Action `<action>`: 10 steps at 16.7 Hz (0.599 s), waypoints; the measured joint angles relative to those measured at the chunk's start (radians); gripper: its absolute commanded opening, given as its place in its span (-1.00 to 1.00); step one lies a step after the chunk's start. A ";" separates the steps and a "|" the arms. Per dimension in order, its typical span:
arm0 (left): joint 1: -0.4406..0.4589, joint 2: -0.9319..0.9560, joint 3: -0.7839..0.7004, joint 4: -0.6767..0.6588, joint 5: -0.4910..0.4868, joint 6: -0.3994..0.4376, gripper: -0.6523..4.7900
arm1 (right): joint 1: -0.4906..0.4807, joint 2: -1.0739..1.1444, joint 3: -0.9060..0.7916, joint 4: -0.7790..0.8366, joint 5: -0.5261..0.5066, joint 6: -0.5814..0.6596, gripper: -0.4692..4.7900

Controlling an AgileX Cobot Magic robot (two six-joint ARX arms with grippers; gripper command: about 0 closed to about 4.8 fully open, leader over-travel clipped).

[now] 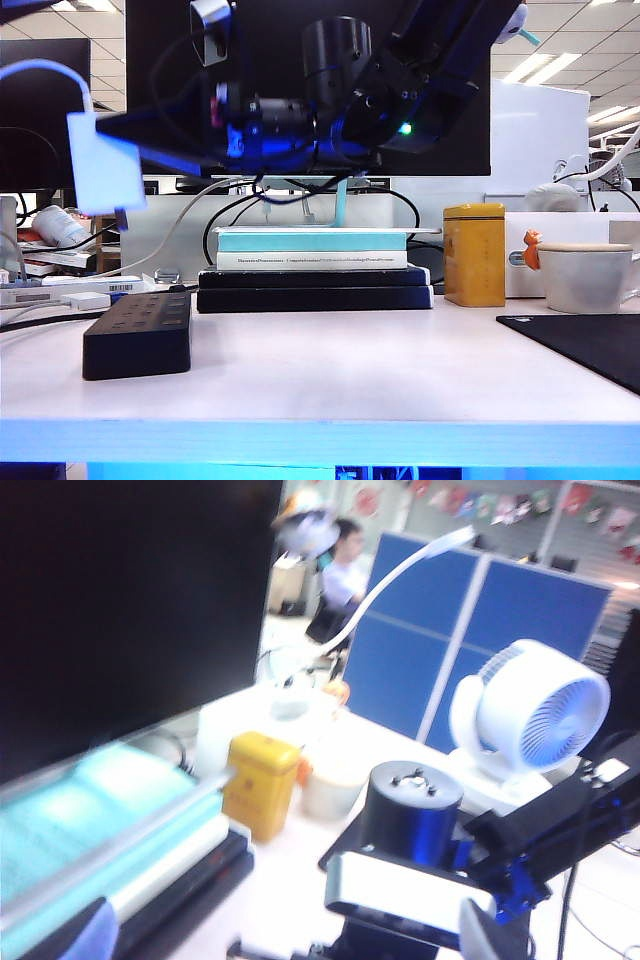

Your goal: Plug the white charger into the left socket.

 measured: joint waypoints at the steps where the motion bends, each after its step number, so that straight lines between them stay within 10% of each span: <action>1: 0.000 0.000 0.000 -0.025 -0.002 0.018 1.00 | 0.000 0.007 0.000 0.000 0.026 -0.029 -0.82; 10: -0.003 0.000 0.000 -0.048 -0.003 0.038 1.00 | -0.056 0.112 0.000 0.046 0.056 -0.110 -0.82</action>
